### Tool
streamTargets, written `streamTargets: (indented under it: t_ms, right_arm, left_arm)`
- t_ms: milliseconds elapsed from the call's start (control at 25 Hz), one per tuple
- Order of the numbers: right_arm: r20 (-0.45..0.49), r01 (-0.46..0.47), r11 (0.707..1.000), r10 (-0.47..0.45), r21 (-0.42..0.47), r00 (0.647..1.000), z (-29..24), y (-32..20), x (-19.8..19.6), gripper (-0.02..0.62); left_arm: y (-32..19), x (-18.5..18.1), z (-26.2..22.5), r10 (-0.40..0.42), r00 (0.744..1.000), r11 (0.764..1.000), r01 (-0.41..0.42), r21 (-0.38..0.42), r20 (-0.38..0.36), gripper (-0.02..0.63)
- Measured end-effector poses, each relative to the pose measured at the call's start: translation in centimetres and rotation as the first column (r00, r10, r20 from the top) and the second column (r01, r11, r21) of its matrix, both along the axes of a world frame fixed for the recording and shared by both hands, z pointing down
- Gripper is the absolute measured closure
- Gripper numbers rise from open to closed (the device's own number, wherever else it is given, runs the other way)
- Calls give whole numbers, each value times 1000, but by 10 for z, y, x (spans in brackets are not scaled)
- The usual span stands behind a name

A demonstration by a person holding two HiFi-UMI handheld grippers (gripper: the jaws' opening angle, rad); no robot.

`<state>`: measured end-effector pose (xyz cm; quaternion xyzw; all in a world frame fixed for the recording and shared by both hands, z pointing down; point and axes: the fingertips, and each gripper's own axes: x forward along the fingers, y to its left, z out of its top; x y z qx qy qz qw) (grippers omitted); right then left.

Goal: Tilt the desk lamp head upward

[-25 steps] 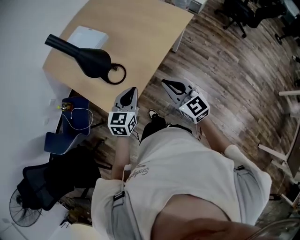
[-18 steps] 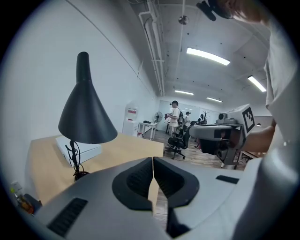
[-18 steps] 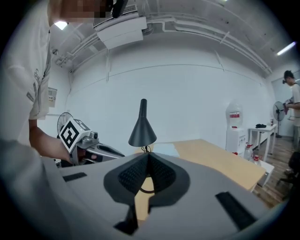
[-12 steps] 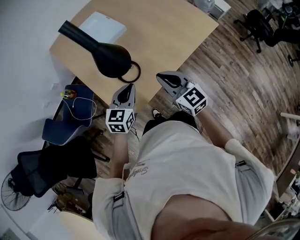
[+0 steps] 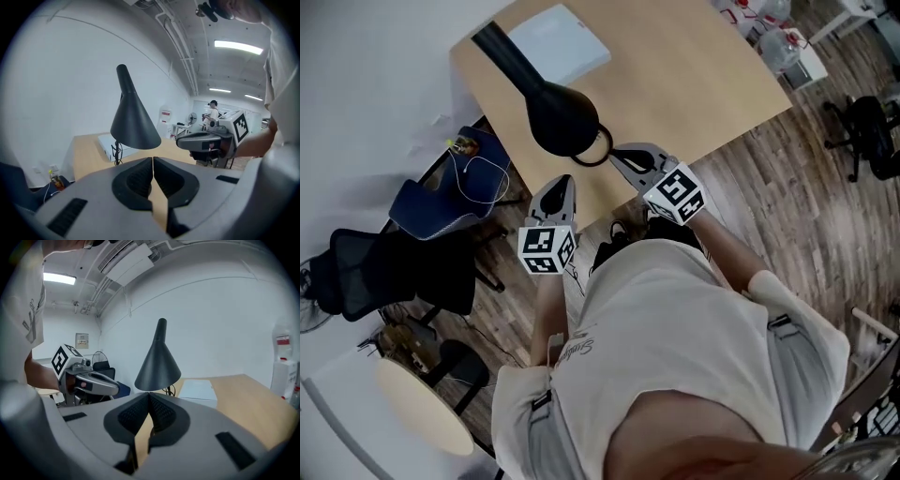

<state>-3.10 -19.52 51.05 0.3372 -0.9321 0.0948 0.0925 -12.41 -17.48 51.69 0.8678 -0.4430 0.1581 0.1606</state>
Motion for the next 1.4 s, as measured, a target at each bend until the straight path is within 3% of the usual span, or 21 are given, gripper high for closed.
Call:
streamTargets:
  t_ms: [240,480,720,1040,1400]
  right_arm:
    - [-27,126,991,-127,-51,992,24,-16,-7,601]
    - [-10,193,980,-193,-58,981,35,-29,-21,601]
    - [69,196,980,-193,-36,979,36,-43,-37,600]
    - [54,211,976,-214,57,975,33,-37,-50,601]
    - [66,158,974,-170,162,983,23,-37,-55,601]
  left_arm:
    - [2,-5,-6,-187,982,982,187,1,-29,590]
    - [11,-11,-7,-291,956,957,292,2,-33,589]
    - [22,-7,-14,-308,951,951,309,13,-19,589]
    - [31,-31,-9,-333,943,943,333,-2,-9,589]
    - [37,-53,-4,-322,947,946,322,-23,0,589]
